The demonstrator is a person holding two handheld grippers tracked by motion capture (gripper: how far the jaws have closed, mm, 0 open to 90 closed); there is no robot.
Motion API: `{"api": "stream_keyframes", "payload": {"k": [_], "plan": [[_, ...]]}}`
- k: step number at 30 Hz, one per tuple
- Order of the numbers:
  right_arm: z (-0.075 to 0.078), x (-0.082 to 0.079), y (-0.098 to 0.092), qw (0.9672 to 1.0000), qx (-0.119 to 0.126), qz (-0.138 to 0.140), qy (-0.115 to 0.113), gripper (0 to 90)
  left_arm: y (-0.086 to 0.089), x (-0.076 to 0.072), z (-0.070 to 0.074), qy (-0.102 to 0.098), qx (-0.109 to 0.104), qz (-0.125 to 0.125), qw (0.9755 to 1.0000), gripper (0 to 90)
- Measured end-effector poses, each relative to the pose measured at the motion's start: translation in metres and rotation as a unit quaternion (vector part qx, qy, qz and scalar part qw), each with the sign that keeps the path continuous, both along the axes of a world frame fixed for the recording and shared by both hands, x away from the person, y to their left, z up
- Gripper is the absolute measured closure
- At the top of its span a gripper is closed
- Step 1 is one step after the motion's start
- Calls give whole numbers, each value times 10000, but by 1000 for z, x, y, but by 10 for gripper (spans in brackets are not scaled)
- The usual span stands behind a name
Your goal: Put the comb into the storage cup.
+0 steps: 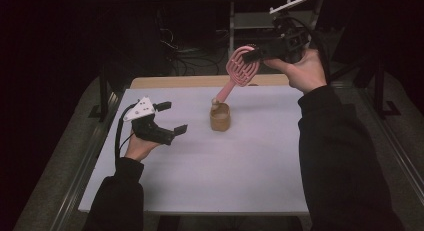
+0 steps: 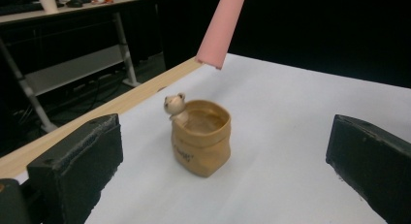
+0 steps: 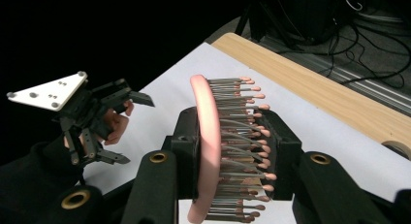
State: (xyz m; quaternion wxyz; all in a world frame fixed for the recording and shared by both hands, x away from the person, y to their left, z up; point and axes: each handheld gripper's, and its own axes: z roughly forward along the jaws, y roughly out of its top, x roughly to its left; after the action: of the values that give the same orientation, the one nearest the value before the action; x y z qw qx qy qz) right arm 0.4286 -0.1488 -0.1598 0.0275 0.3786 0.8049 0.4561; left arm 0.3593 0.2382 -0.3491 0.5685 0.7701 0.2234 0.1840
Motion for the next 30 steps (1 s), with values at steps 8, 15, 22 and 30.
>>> {"api": "stream_keyframes", "payload": {"k": [8, 15, 22, 30], "plan": [[-13, 13, 4, 9998, 6, -63, 179, 631, 15, -4, -13, 48, -75, 94, 9999, 0], [-19, 18, 7, 9997, -32, -49, 240, 631, 20, -9, -17, 24, -129, 130, 9998, 0], [-29, 23, 10, 9994, -37, -36, 348, 631, 27, -14, -23, 42, -165, 154, 9997, 0], [-45, 26, 12, 9989, -92, -50, 464, 631, 37, -18, -34, 119, -191, 342, 9992, 0]]}}
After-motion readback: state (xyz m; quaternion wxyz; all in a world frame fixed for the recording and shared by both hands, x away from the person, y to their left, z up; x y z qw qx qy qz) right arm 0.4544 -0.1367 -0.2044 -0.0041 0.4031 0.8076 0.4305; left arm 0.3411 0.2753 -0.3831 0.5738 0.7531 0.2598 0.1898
